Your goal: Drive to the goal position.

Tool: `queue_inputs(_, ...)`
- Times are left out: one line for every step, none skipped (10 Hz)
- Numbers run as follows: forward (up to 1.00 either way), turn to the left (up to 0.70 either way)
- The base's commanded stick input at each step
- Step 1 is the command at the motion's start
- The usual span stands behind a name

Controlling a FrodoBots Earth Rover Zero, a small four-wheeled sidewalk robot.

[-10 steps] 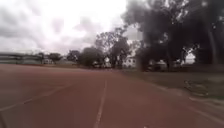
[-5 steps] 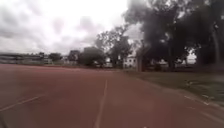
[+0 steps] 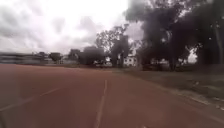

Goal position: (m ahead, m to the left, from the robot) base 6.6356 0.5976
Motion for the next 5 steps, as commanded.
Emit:
queue_inputs(0.70,0.00)
queue_inputs(0.70,0.00)
queue_inputs(0.70,0.00)
queue_inputs(0.70,0.00)
queue_inputs(0.70,0.00)
